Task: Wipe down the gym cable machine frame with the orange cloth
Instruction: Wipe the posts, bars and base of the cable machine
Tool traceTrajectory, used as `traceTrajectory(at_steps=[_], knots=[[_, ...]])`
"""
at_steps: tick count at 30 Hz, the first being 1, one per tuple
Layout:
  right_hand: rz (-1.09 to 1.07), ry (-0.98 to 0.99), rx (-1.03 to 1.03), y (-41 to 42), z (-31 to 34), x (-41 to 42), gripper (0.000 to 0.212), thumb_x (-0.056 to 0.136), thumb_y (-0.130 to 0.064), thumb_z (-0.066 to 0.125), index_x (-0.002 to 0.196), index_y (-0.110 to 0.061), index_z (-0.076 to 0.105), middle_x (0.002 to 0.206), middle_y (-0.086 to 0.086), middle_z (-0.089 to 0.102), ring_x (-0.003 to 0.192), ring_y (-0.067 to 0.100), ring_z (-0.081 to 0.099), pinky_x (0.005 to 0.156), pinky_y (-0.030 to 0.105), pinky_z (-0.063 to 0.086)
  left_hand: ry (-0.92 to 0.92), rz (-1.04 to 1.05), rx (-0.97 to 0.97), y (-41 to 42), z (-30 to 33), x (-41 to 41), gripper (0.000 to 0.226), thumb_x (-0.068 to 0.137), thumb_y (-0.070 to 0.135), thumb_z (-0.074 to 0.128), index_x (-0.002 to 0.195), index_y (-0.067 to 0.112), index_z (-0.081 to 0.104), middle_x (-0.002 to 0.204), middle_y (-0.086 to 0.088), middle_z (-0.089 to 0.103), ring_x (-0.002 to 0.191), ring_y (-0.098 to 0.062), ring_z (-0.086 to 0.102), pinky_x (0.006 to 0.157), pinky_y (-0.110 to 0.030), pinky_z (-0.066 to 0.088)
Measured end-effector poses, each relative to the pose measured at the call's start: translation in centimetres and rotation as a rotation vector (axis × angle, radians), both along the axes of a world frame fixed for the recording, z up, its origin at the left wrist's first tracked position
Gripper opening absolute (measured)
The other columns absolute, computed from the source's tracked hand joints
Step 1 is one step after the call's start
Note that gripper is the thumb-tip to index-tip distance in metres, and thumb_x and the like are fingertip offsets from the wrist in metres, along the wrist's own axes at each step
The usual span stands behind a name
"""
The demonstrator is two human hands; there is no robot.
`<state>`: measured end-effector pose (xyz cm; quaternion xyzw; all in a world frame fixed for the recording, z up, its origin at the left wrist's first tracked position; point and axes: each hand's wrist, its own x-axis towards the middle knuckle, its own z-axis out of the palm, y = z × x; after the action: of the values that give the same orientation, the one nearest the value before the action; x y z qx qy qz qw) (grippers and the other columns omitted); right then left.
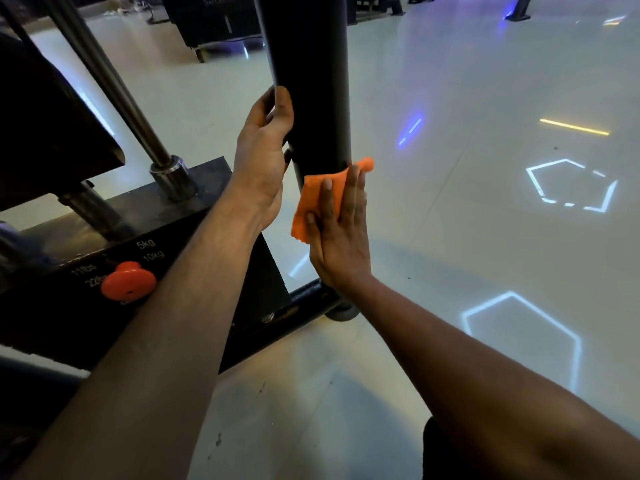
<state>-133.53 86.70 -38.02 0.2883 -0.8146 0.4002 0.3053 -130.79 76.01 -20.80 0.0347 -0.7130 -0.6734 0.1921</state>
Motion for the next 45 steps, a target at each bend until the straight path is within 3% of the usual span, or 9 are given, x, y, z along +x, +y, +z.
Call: traceTrajectory(at_steps=[3, 7, 12, 17, 24, 30, 35, 41, 45], knots=[[0.008, 0.062, -0.078, 0.0, 2.3, -1.3, 0.088, 0.116, -0.033, 0.048, 0.167, -0.036, -0.024, 0.178, 0.024, -0.008, 0.166, 0.045, -0.004, 0.131, 0.065, 0.018, 0.013, 0.014, 0.040, 0.0, -0.5, -0.6, 0.042, 0.114, 0.046, 0.046, 0.151, 0.027, 0.055, 0.143, 0.007, 0.069, 0.135, -0.017, 0.063, 0.119, -0.048, 0.049], [0.025, 0.061, -0.009, 1.1, -0.3, -1.8, 0.095, 0.115, -0.039, 0.051, 0.164, -0.042, -0.030, 0.175, 0.000, -0.033, 0.167, 0.045, 0.001, 0.128, 0.064, 0.028, 0.029, 0.029, 0.051, 0.2, -1.4, -1.0, 0.049, 0.111, 0.048, 0.049, 0.152, 0.023, 0.054, 0.148, 0.002, 0.065, 0.139, -0.020, 0.060, 0.122, -0.051, 0.046], [0.090, -0.013, 0.064, 2.3, -4.0, -1.4, 0.105, 0.113, -0.039, 0.058, 0.160, -0.046, -0.036, 0.173, -0.004, -0.039, 0.166, 0.045, 0.001, 0.122, 0.069, 0.036, 0.029, 0.052, 0.060, 0.4, -2.8, -1.2, 0.054, 0.108, 0.052, 0.048, 0.152, 0.021, 0.055, 0.151, 0.001, 0.063, 0.143, -0.021, 0.056, 0.125, -0.054, 0.040], [0.084, 0.075, -0.024, 1.8, -0.1, -2.3, 0.098, 0.114, -0.031, 0.055, 0.165, -0.039, -0.027, 0.177, 0.023, -0.009, 0.167, 0.044, 0.002, 0.127, 0.065, 0.029, 0.037, 0.064, 0.146, 1.2, -4.7, -0.9, 0.046, 0.111, 0.044, 0.050, 0.148, 0.018, 0.058, 0.143, 0.000, 0.069, 0.133, -0.016, 0.065, 0.121, -0.048, 0.047], [0.147, -0.049, 0.119, 3.4, -5.1, -1.9, 0.097, 0.114, -0.046, 0.050, 0.161, -0.042, -0.035, 0.177, 0.012, -0.027, 0.167, 0.042, 0.004, 0.123, 0.067, 0.034, 0.010, 0.090, 0.185, 1.2, -5.2, -0.6, 0.040, 0.114, 0.036, 0.051, 0.147, 0.015, 0.060, 0.140, 0.001, 0.071, 0.131, -0.016, 0.065, 0.113, -0.036, 0.051], [0.099, 0.066, -0.031, 2.2, 0.2, -2.4, 0.091, 0.115, -0.037, 0.049, 0.166, -0.039, -0.026, 0.177, 0.021, -0.007, 0.167, 0.042, 0.006, 0.126, 0.065, 0.030, -0.011, 0.075, 0.193, 1.5, -6.1, -0.2, 0.037, 0.115, 0.037, 0.047, 0.144, 0.018, 0.061, 0.139, 0.000, 0.072, 0.128, -0.016, 0.068, 0.114, -0.040, 0.053], [0.135, 0.007, 0.087, 3.1, -3.9, -1.1, 0.100, 0.114, -0.041, 0.054, 0.162, -0.043, -0.034, 0.175, 0.003, -0.034, 0.167, 0.044, 0.000, 0.124, 0.070, 0.030, -0.032, 0.080, 0.199, 1.5, -6.9, 0.0, 0.039, 0.115, 0.038, 0.047, 0.145, 0.018, 0.062, 0.139, 0.001, 0.071, 0.131, -0.016, 0.066, 0.117, -0.041, 0.050], [0.098, 0.038, -0.017, 2.2, 0.4, -1.8, 0.091, 0.116, -0.038, 0.049, 0.166, -0.039, -0.026, 0.179, 0.020, -0.010, 0.167, 0.040, 0.006, 0.126, 0.061, 0.034, -0.059, 0.059, 0.210, 1.6, -7.8, 0.4, 0.040, 0.115, 0.038, 0.048, 0.145, 0.017, 0.062, 0.138, -0.001, 0.072, 0.128, -0.017, 0.069, 0.114, -0.048, 0.053], [0.203, 0.073, 0.213, 4.9, -2.9, -2.5, 0.094, 0.115, -0.042, 0.051, 0.166, -0.038, -0.028, 0.176, 0.009, -0.031, 0.167, 0.044, 0.003, 0.123, 0.066, 0.036, -0.085, 0.059, 0.161, 1.2, -9.1, 0.7, 0.041, 0.114, 0.038, 0.051, 0.150, 0.021, 0.059, 0.143, 0.004, 0.069, 0.133, -0.013, 0.065, 0.119, -0.046, 0.049]])
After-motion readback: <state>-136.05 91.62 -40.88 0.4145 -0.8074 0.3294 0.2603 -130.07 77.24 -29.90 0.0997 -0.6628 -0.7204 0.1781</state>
